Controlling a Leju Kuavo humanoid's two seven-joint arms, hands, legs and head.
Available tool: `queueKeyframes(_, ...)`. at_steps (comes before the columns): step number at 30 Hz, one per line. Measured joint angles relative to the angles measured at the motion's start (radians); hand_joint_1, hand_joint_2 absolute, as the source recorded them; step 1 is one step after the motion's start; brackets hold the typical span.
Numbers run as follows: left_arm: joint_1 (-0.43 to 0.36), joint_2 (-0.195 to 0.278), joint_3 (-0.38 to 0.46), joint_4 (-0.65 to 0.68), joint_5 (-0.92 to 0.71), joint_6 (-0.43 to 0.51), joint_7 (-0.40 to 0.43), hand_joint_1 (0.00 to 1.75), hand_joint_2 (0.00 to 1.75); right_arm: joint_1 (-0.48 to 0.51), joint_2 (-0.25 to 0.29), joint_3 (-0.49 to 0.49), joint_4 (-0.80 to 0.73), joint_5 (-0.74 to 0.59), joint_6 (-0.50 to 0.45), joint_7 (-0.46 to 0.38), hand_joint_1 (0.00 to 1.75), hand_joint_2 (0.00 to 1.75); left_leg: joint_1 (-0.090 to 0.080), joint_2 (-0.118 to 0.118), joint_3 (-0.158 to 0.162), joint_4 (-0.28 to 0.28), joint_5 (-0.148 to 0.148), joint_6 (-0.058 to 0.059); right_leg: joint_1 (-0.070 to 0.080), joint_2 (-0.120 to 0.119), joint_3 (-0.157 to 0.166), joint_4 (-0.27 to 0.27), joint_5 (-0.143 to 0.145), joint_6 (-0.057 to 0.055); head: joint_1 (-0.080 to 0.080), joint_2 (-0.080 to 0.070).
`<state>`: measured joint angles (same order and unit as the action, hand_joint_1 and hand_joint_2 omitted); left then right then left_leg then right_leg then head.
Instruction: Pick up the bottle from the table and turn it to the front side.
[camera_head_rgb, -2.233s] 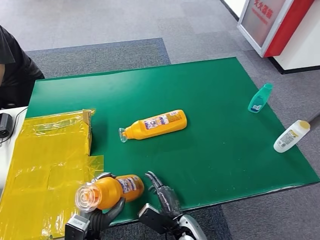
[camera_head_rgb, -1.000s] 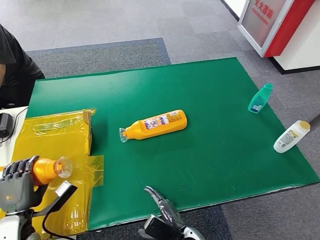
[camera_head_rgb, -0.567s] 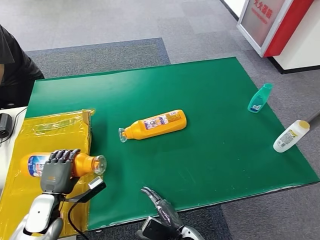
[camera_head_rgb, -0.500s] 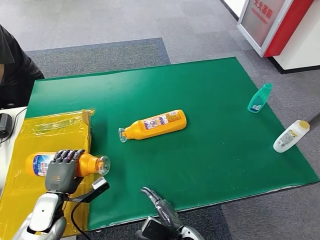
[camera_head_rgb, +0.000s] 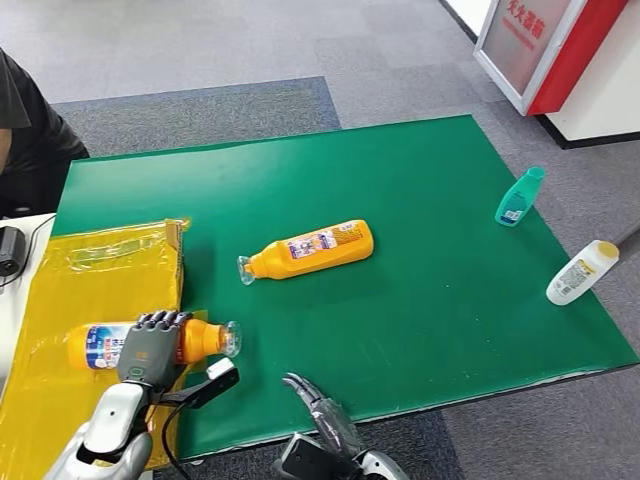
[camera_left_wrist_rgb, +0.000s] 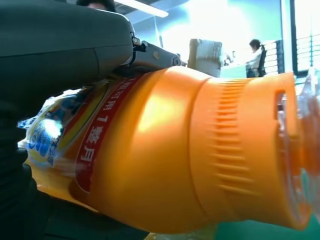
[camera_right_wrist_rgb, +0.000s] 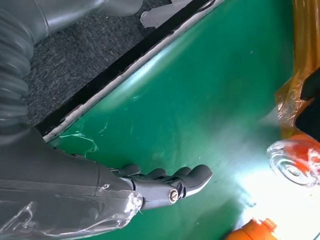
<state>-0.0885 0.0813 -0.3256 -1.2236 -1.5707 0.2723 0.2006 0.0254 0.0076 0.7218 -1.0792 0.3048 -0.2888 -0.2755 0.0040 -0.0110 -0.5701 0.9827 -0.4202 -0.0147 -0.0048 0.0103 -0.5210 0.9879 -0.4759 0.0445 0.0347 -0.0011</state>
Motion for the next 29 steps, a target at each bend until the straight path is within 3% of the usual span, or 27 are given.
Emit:
queueKeyframes(1,0.001,-0.005,0.005,-0.001,0.002,-0.007,0.009,0.00,1.75,0.000,0.000,0.000,0.000,0.000,-0.004,0.002,0.00,1.75,0.000,0.000,0.000,0.000,0.000,0.000,0.000,0.000,0.000,0.000,0.000,0.000,0.000,0.000)
queueKeyframes(5,0.025,-0.027,0.036,-0.019,0.049,-0.019,0.028,0.00,0.00,0.002,-0.001,0.000,0.000,-0.001,-0.025,0.010,0.00,1.75,0.000,0.000,0.001,0.000,0.000,0.000,0.000,0.000,0.001,0.000,0.000,0.000,0.000,0.000)
queueKeyframes(12,0.116,-0.056,0.108,-0.117,0.237,0.057,-0.052,0.00,0.00,0.011,-0.007,-0.002,-0.012,-0.001,-0.058,0.030,0.00,1.75,0.000,0.000,0.001,0.000,0.000,0.000,0.000,0.000,0.000,0.000,0.000,0.000,0.000,0.000)
queueKeyframes(14,0.150,-0.063,0.132,-0.156,0.368,0.085,-0.133,0.00,0.00,0.015,-0.009,-0.004,-0.017,-0.002,-0.070,0.036,0.00,1.75,0.000,0.000,0.001,0.000,0.000,0.000,0.000,0.000,0.000,0.000,0.000,0.000,0.000,0.000)
queueKeyframes(20,0.279,-0.099,0.223,-0.279,0.769,0.157,-0.484,0.00,0.00,0.028,-0.014,-0.011,-0.030,-0.019,-0.109,0.031,0.00,1.75,0.000,0.000,0.001,0.000,0.000,0.000,0.000,0.000,0.000,0.000,0.000,0.000,0.000,0.000)
queueKeyframes(24,0.329,-0.122,0.271,-0.318,0.854,0.134,-0.566,0.00,1.75,0.030,-0.016,-0.012,-0.031,-0.024,-0.117,0.024,0.00,1.75,0.000,0.000,0.001,0.000,0.000,0.000,0.000,0.000,0.000,0.000,-0.001,0.000,0.000,0.000)
queueKeyframes(26,0.346,-0.140,0.293,-0.327,0.978,0.049,-0.648,0.00,1.75,0.033,-0.017,-0.013,-0.031,-0.029,-0.125,0.006,0.00,1.75,0.000,0.000,0.001,0.000,0.000,0.000,0.000,0.000,0.000,0.000,-0.001,0.000,0.000,0.000)
queueKeyframes(29,0.376,-0.180,0.344,-0.332,1.192,-0.167,-0.796,0.00,1.75,0.044,-0.020,-0.018,-0.035,-0.035,-0.139,-0.038,0.00,1.75,0.000,0.000,0.000,0.000,-0.001,0.000,0.000,0.000,0.000,0.000,-0.001,0.000,0.000,0.000)
